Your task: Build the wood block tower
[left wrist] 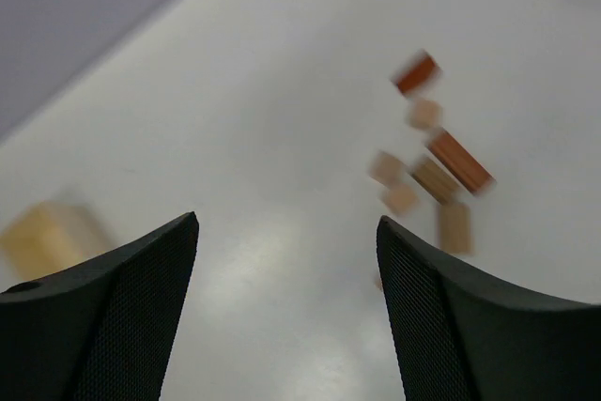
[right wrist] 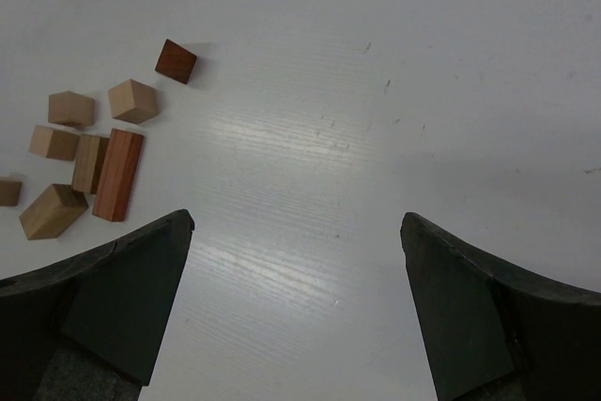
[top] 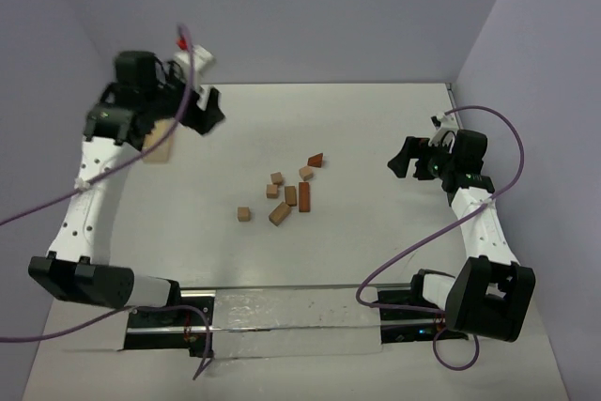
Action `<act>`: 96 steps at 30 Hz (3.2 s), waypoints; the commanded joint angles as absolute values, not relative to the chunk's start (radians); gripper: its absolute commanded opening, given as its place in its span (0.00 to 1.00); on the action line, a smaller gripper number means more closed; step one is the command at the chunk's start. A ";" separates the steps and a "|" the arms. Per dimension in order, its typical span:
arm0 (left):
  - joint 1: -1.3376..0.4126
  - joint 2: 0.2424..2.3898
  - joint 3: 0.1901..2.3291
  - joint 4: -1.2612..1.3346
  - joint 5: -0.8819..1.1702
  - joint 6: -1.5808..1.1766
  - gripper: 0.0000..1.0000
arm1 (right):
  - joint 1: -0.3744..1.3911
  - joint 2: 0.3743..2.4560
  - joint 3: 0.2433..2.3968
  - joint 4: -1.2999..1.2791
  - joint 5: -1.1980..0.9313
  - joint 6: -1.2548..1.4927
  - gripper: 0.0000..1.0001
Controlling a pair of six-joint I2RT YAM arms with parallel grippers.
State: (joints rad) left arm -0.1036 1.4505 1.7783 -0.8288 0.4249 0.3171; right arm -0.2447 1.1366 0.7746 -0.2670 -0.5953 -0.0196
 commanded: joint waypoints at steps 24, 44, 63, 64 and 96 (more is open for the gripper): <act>-0.856 1.910 1.531 -0.641 -0.070 -0.353 0.40 | -0.250 1.112 0.806 -0.225 -0.502 0.044 1.00; -0.816 1.734 1.225 -0.646 -0.088 -0.231 0.57 | -0.249 1.151 0.818 -0.231 -0.513 0.043 1.00; -0.818 1.777 1.225 -0.622 0.019 -0.199 0.05 | -0.249 1.148 0.818 -0.233 -0.511 0.034 1.00; -0.818 1.781 1.232 -0.639 0.040 -0.196 0.01 | -0.249 1.150 0.818 -0.232 -0.511 0.034 1.00; -0.820 1.896 1.316 -0.660 0.010 -0.161 0.59 | -0.248 1.152 0.828 -0.244 -0.526 0.026 1.00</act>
State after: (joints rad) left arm -0.8162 1.8852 1.2892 -0.6689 0.0120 -0.1677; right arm -0.2451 1.1562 0.7803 -0.2565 -0.5167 0.0357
